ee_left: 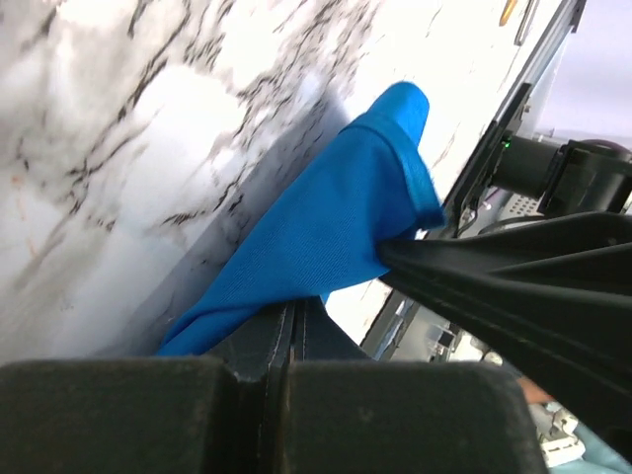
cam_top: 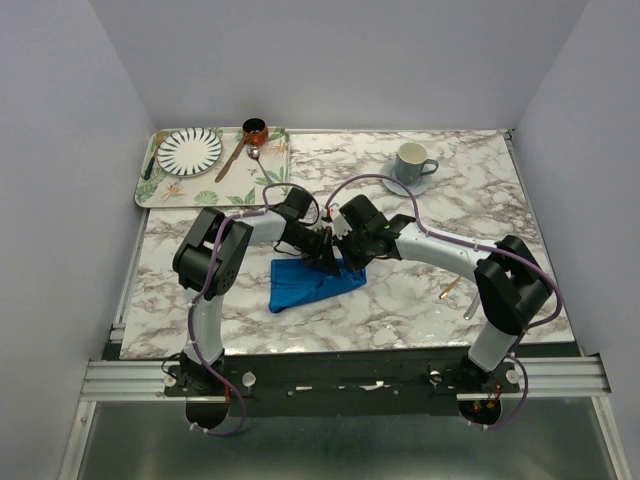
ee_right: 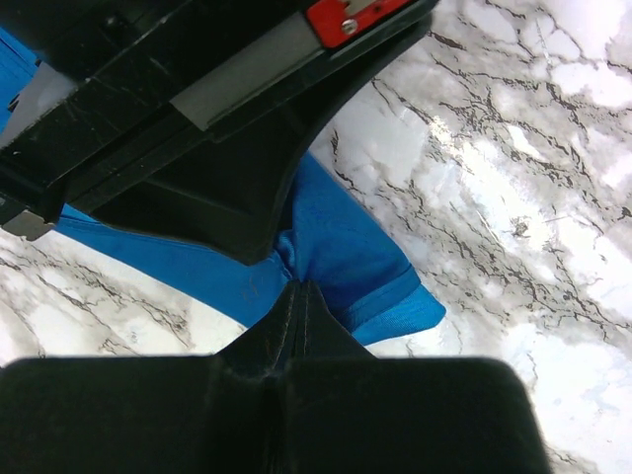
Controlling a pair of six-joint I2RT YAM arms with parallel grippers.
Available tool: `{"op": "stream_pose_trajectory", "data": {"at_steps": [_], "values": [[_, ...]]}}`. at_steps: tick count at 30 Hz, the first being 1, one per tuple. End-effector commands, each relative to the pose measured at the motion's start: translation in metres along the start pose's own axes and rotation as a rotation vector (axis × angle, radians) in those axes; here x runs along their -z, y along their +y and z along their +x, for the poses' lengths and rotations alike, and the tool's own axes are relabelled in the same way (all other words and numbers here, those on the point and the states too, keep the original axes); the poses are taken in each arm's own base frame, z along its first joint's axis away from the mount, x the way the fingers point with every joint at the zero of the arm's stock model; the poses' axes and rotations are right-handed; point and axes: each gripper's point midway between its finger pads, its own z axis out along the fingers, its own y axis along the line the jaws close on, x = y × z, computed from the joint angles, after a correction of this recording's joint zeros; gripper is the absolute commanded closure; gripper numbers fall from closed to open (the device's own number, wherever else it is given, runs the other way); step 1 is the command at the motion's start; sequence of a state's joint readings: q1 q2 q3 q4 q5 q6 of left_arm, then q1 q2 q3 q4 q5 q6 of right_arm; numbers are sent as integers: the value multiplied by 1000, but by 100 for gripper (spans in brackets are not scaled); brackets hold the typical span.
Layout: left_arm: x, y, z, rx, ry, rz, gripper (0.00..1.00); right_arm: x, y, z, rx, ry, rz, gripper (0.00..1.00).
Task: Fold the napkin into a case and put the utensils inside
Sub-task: Stuff the top corner of the smaller-rectangle-folded napkin at the center of the board.
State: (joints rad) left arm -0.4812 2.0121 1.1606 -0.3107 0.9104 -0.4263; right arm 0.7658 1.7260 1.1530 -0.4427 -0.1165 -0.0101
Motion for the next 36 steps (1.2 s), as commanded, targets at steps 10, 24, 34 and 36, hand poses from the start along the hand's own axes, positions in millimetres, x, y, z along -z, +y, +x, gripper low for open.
{"op": "stream_pose_trajectory", "data": {"at_steps": [10, 24, 34, 36], "values": [[2, -12, -23, -14, -8, -10, 100, -13, -14, 11, 15, 46, 74, 99], [5, 8, -44, 29, -54, -30, 97, -39, -34, 22, -34, 105, 86, 98], [37, -4, -42, 17, -99, 2, 74, -53, -35, 32, -14, 136, 79, 99], [50, 2, -40, 15, -116, -17, 74, -54, -34, 32, -4, 136, 70, 99]]}}
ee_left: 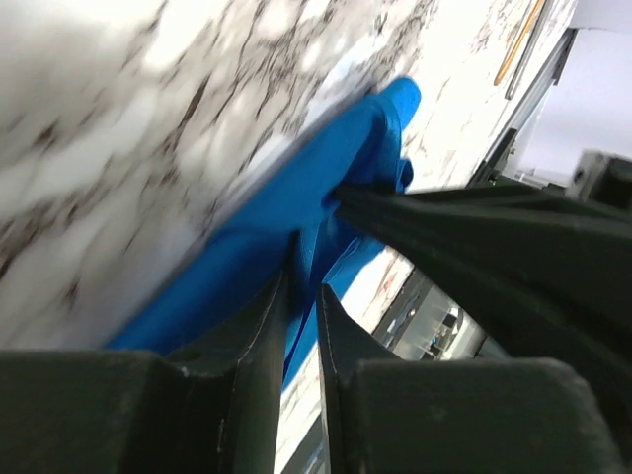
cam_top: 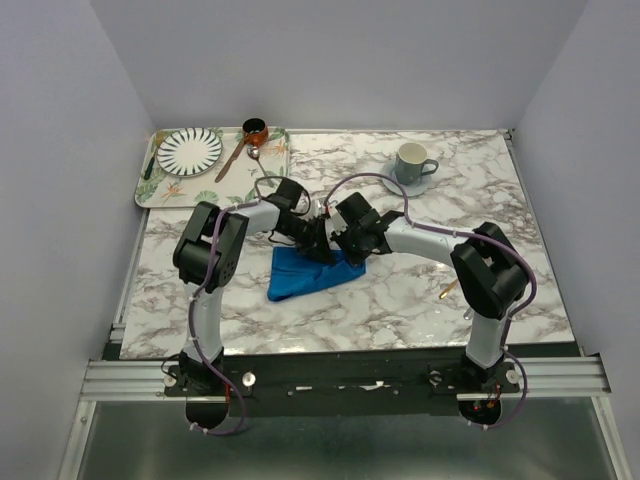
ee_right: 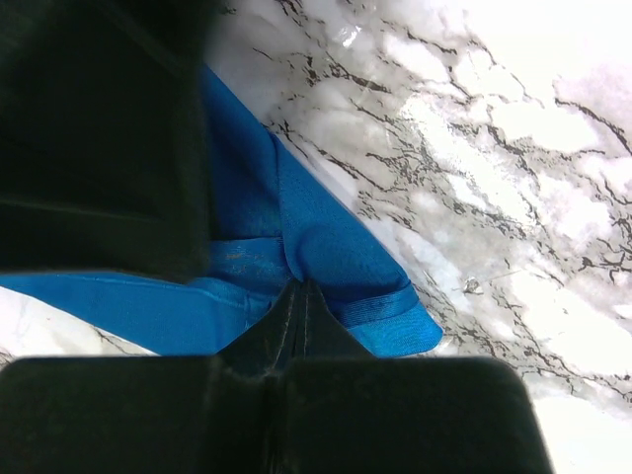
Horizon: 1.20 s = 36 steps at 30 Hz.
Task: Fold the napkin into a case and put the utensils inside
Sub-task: Stuff the top corner of the smaller-rectangle-folded napkin at the center of the board.
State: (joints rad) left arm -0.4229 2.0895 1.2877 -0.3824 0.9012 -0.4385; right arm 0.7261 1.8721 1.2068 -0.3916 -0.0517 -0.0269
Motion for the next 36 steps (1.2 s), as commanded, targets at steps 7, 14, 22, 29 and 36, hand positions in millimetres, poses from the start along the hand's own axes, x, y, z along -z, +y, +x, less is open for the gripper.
{"op": "stream_pose_trajectory", "data": {"at_steps": [7, 14, 22, 29, 36], "values": [[64, 28, -16, -52, -99, -109, 75, -21, 7, 27, 51, 91, -65, 99], [55, 53, 23, 37, 10, -144, 79, -22, 15, 28, 73, 98, -114, 99], [52, 55, 69, 137, 67, -114, 86, -15, 40, 34, 109, 99, -208, 99], [73, 14, 41, -56, -103, 6, 65, -9, 47, 42, 97, 116, -236, 99], [68, -9, 34, -123, -220, 70, 50, -11, 47, 47, 68, 135, -229, 99]]}}
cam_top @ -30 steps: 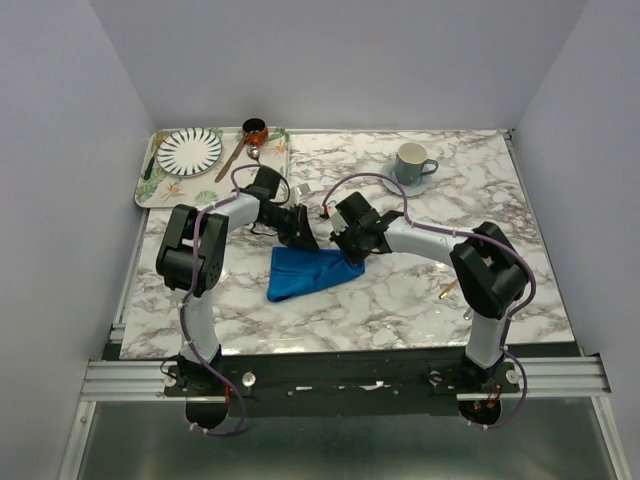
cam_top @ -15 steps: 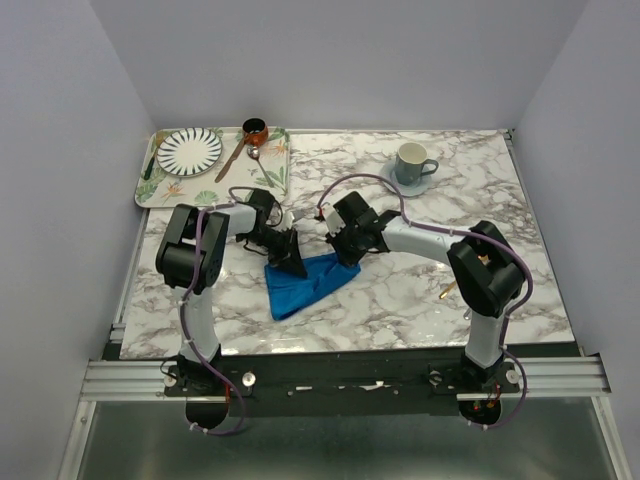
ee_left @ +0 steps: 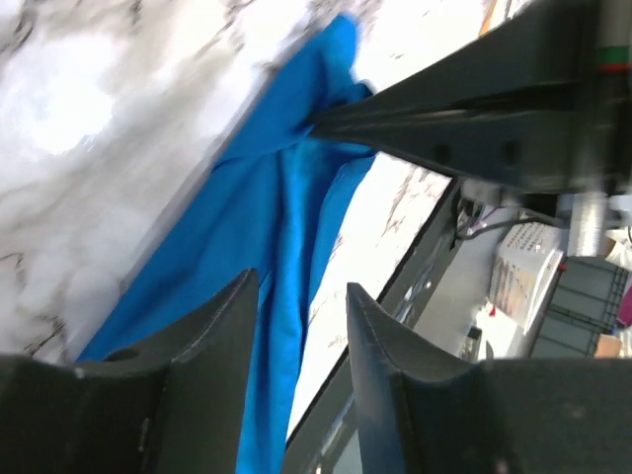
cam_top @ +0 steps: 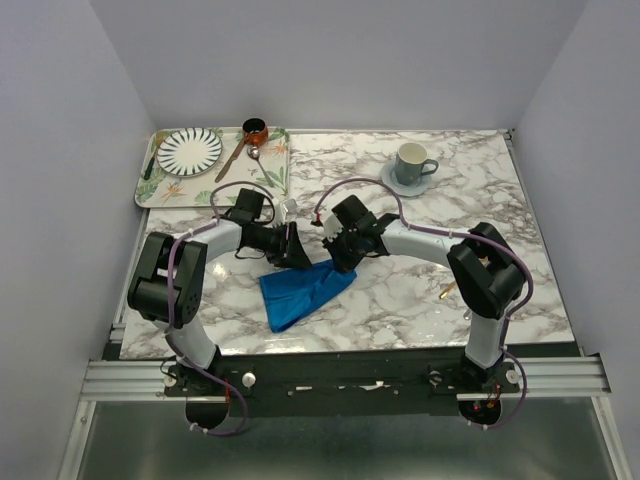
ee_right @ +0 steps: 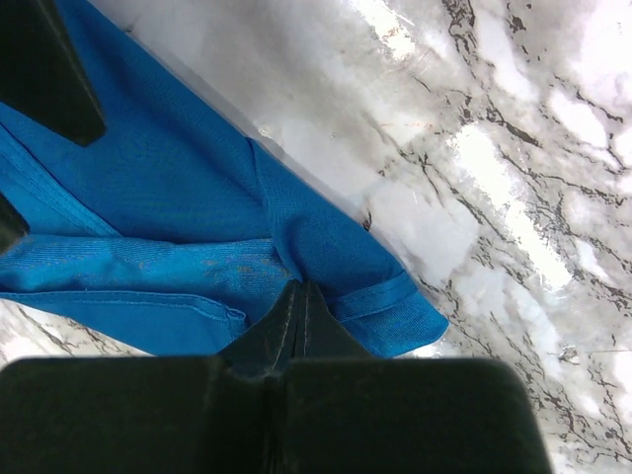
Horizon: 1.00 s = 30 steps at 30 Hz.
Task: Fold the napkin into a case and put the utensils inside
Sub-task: Stuff the top corner of the smaller-rectangle-folded napkin at the center of the board.
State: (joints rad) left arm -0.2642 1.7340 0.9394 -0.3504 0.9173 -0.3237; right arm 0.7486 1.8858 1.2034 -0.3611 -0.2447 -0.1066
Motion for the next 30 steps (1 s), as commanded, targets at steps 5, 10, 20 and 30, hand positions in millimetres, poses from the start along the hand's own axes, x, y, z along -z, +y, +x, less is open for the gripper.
{"op": "stream_pose_trajectory", "data": {"at_steps": [5, 10, 20, 30], "values": [[-26, -24, -5, -93, -73, 84, 45, -9, 10, 49, -60, 155, -28, 99], [-35, -21, -6, -88, -92, 70, 50, -11, 12, 52, -70, 163, -30, 99], [-51, -9, 2, -65, -57, 0, 48, -10, 12, 53, -83, 163, -28, 99], [-58, 2, 11, -37, -21, -70, 52, -11, 12, 54, -92, 164, -22, 99]]}}
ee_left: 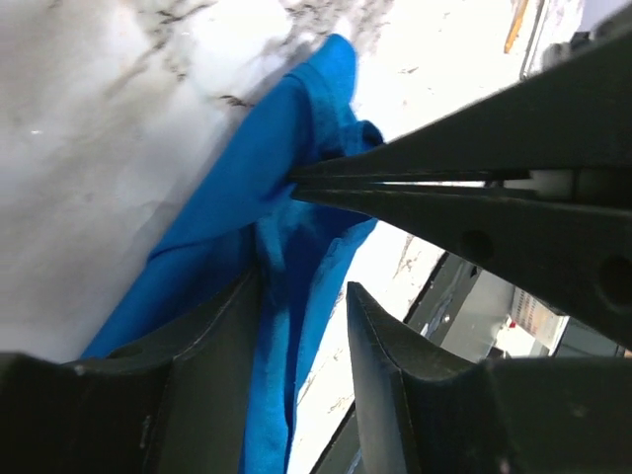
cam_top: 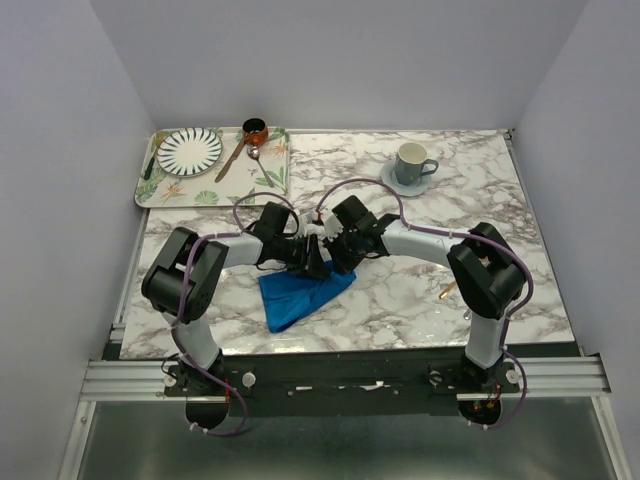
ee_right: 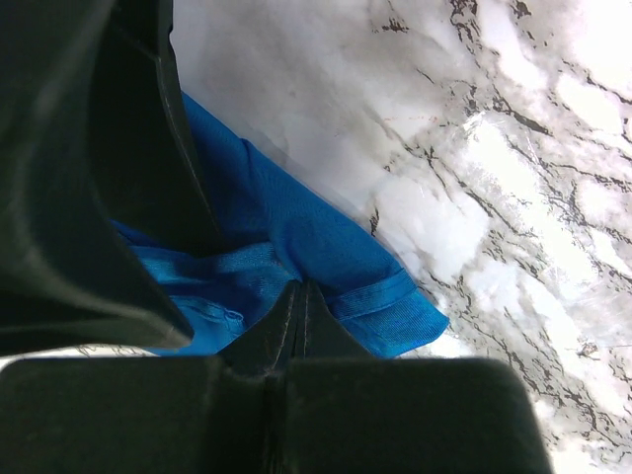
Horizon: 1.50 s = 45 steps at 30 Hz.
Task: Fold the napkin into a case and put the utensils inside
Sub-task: Stuff the top corner of the smaller-rectangle-folded napkin at the center of the board.
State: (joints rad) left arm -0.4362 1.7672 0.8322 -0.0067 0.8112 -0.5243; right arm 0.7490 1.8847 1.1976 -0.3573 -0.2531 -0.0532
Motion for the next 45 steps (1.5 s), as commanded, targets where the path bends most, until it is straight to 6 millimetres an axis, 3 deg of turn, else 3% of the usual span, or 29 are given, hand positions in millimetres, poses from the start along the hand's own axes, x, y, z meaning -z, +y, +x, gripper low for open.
{"op": "stream_pose_trajectory", "data": {"at_steps": [1, 3, 10, 16, 18, 22, 25, 37, 45], "values": [[-4, 13, 0, 17, 8, -65, 53, -10, 4, 53, -44, 165, -7, 99], [-5, 15, 2, 20, 14, -79, 57, -9, 5, 52, -48, 159, -11, 99], [-9, 24, 5, 53, 36, -104, 83, 1, 8, 37, -43, 115, -14, 99], [-10, 27, 5, 62, 44, -118, 93, 11, 11, 29, -39, 93, -15, 99], [-10, 26, 5, 59, 47, -114, 93, 14, 12, 27, -38, 87, -18, 99], [-9, 15, 0, 30, 27, -63, 64, 11, 11, 28, -43, 96, -15, 99], [-8, 6, -3, 6, 17, -22, 58, 5, 8, 36, -42, 124, -4, 99], [0, -4, -10, 33, -31, 83, 49, -2, 5, 45, -46, 150, 2, 99], [4, -23, -8, 14, -6, 208, 46, -3, 4, 45, -43, 152, 2, 99]]}}
